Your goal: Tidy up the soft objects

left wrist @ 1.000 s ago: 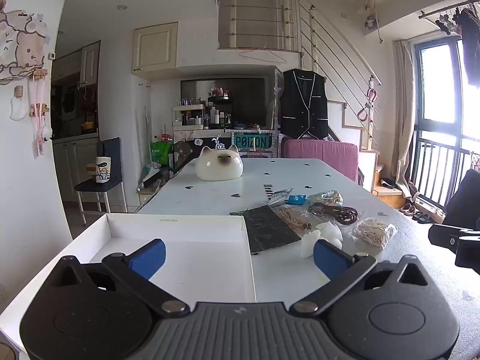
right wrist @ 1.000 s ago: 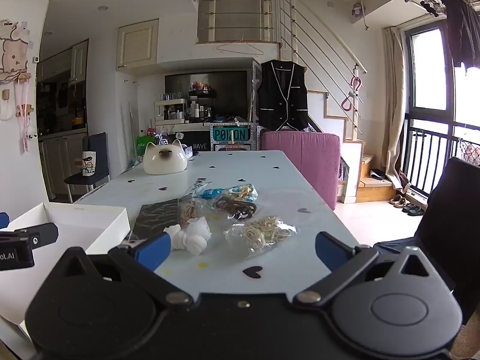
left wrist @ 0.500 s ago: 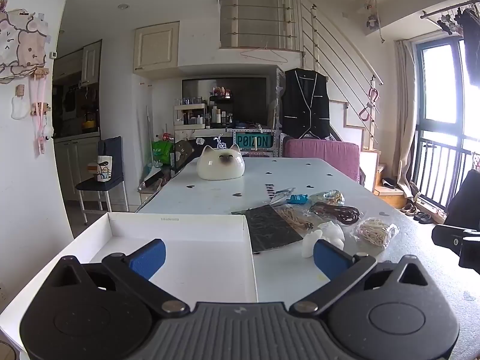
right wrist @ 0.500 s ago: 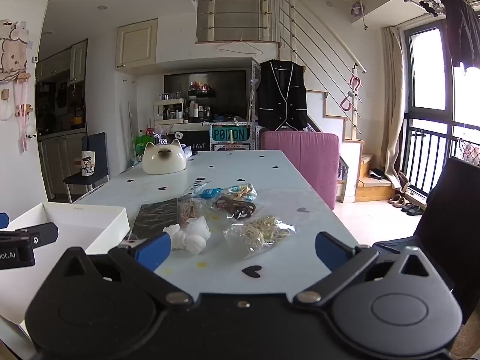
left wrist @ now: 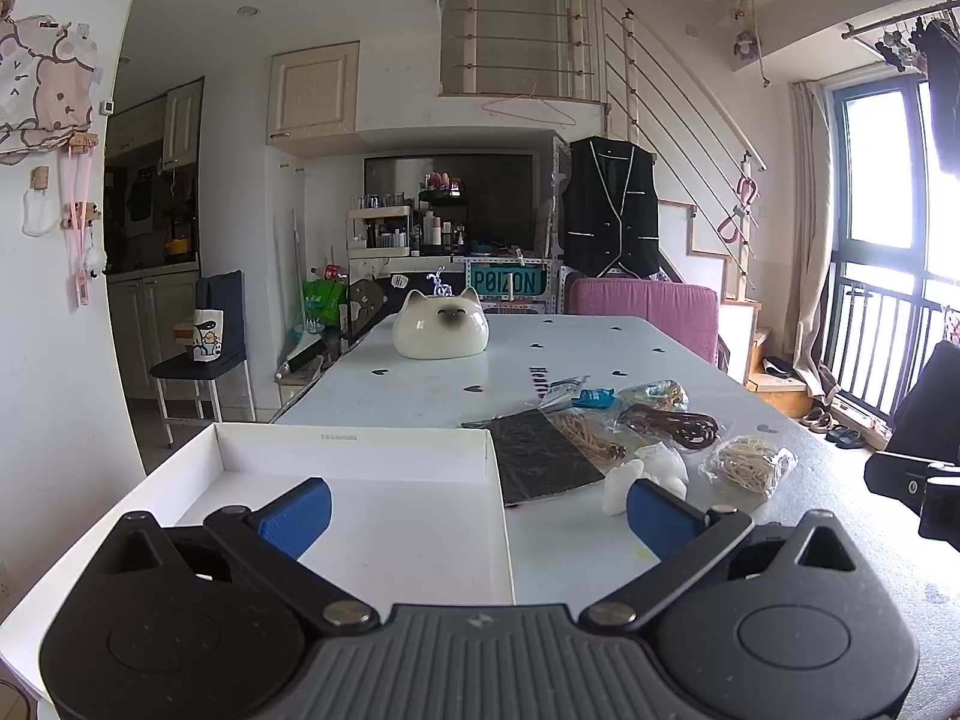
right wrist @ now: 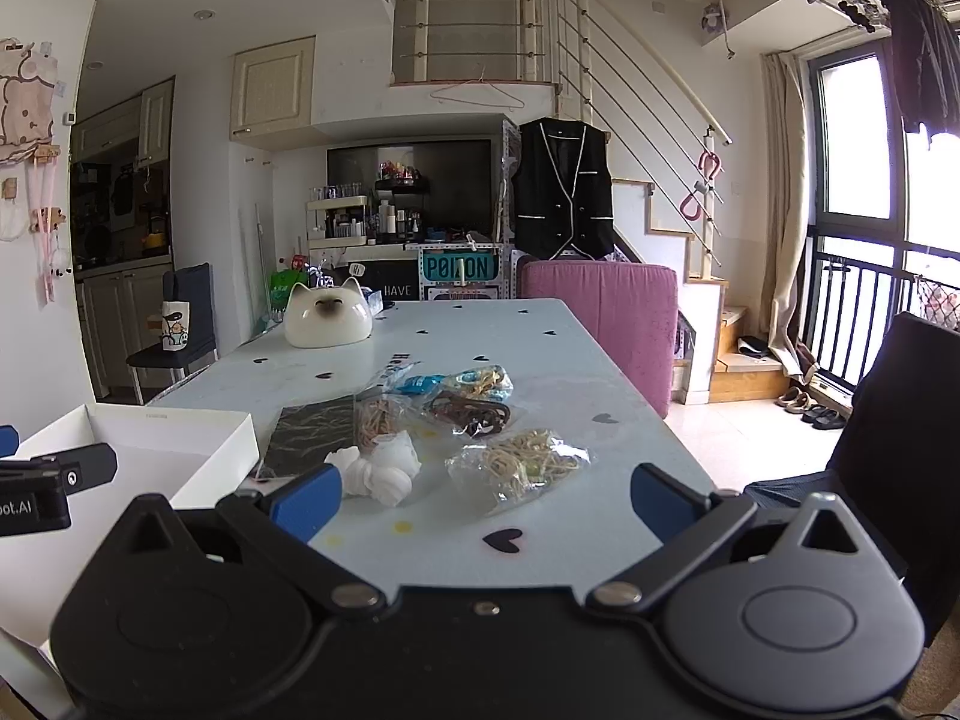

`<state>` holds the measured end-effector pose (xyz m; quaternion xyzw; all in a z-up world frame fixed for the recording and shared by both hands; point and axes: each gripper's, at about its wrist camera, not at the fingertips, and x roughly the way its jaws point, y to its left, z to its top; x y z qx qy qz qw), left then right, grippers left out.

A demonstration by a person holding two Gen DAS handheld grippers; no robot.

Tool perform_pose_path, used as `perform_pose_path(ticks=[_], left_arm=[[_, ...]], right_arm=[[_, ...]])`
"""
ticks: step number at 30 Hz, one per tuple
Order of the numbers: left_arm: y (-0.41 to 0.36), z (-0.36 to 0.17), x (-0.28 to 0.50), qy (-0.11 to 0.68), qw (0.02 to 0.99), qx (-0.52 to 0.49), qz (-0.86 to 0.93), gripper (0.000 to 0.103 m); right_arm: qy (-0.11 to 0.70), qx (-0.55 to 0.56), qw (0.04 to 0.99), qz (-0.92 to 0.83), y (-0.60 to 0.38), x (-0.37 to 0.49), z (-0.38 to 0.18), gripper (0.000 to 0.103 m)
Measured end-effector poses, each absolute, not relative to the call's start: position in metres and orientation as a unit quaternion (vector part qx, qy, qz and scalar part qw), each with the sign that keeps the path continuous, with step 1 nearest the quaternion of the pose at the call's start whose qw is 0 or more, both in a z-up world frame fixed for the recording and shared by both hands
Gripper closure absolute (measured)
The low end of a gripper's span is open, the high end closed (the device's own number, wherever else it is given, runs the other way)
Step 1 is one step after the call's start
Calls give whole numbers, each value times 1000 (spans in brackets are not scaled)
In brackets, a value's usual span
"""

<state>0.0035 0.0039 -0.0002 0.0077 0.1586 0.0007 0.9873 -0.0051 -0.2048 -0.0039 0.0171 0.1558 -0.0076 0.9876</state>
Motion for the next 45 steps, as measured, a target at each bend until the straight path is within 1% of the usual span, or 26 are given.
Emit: perform_pose_path(ticks=[45], left_arm=[[1, -3, 3, 160, 987, 4, -1, 0]], right_arm=[[158, 16, 987, -8, -204, -3, -4, 0]])
